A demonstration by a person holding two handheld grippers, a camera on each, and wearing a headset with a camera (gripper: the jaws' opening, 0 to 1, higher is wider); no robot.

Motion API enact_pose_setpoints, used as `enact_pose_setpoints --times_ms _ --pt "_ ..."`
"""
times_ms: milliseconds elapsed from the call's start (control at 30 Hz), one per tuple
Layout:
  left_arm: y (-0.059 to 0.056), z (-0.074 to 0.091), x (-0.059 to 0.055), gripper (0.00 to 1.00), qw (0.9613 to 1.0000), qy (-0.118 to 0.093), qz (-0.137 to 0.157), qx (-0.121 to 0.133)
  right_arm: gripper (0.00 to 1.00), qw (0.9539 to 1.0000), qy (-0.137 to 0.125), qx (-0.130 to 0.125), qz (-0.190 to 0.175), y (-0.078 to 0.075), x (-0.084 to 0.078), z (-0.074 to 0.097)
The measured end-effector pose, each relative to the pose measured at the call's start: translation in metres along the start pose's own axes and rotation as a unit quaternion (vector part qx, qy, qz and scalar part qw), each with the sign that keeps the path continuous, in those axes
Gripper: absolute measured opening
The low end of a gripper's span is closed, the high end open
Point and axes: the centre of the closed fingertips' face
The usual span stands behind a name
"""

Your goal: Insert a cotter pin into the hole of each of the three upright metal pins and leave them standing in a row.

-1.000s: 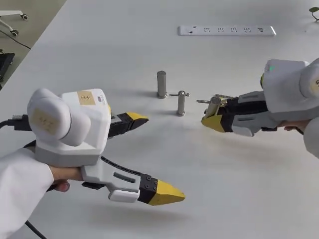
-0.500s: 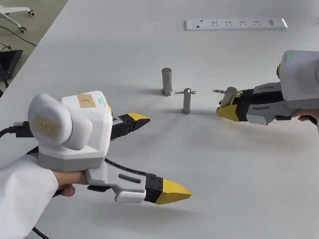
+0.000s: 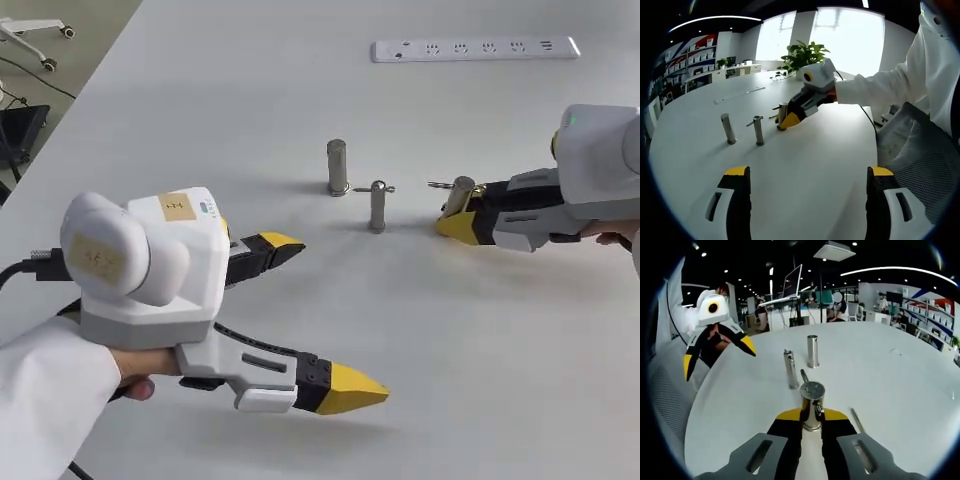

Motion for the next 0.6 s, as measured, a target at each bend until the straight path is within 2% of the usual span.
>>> enact_pose_setpoints --times_ms 100,167,200,233,333,500,600 --pt "-0.001 -0.002 -0.001 0.96 1.0 0.004 -0.005 -0.002 0.09 1.0 0.0 0.001 0.004 0.001 0.0 0.0" --pt "-0.002 -0.003 -0.001 0.95 1.0 0.004 0.001 -0.005 0.09 0.9998 0.005 0.002 0.018 0.004 0.0 -0.001" --pt "-0.002 -0.004 0.0 0.95 1.0 0.005 0.002 -0.003 0.09 0.9999 0.003 0.001 0.014 0.004 0.001 -0.001" --pt "-0.002 -0.004 0.001 0.94 1.0 0.002 0.0 -0.003 0.12 1.0 -0.008 0.002 -0.001 0.002 0.003 -0.001" --pt "-0.004 -0.004 0.003 0.94 1.0 0.0 -0.001 -0.003 0.32 0.9999 -0.013 -0.01 0.001 -0.003 0.004 0.0" --pt "-0.002 -0.001 0.006 0.95 1.0 -0.002 -0.009 0.004 0.36 0.9997 -0.016 -0.014 -0.009 0.003 0.01 0.013" --pt "0.001 0.002 0.009 0.96 0.9999 -0.009 -0.009 0.011 0.42 0.9992 -0.026 -0.022 -0.023 0.01 0.02 0.028"
Point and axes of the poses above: the centre of the closed fingertips' face, and the gripper's own axes: z roughly backward along the fingers, y roughly to its left, x roughly out of its top, and after that the axes turned 2 degrees about -y, right-handed
